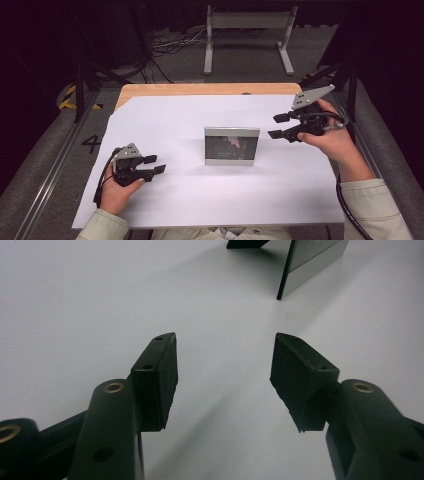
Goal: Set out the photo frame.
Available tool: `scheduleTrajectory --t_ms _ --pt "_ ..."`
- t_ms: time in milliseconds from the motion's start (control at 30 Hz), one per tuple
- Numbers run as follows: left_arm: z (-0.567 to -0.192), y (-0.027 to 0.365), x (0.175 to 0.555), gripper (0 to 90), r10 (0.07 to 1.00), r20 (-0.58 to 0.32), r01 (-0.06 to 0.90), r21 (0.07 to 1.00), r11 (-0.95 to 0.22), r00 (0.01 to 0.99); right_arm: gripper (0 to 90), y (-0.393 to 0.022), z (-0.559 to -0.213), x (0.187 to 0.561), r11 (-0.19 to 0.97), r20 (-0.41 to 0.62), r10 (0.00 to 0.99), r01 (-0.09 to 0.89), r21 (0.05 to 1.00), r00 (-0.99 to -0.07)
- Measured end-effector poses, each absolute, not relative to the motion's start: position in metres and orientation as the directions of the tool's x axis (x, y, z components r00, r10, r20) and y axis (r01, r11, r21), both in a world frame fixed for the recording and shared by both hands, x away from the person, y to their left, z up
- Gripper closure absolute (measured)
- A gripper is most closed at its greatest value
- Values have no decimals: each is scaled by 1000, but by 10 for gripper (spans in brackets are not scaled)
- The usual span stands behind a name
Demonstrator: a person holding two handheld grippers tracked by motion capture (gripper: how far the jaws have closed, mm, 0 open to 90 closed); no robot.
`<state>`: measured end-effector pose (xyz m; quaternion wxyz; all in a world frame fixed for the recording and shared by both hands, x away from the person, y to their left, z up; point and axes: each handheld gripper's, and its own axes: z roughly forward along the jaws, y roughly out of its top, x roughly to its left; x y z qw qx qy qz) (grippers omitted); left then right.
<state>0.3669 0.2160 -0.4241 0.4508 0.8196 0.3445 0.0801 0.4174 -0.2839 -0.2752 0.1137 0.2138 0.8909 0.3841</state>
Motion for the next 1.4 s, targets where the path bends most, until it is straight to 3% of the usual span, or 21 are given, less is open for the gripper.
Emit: scheduleTrajectory --t_ms 1033,1400 --pt "-425 219 368 454 646 -162 484 798 -358 746 342 -327 -367 399 506 39 595 412 758 -803" --pt "-426 218 369 445 651 -167 490 797 -353 741 327 -326 -382 397 518 41 609 437 736 -792"
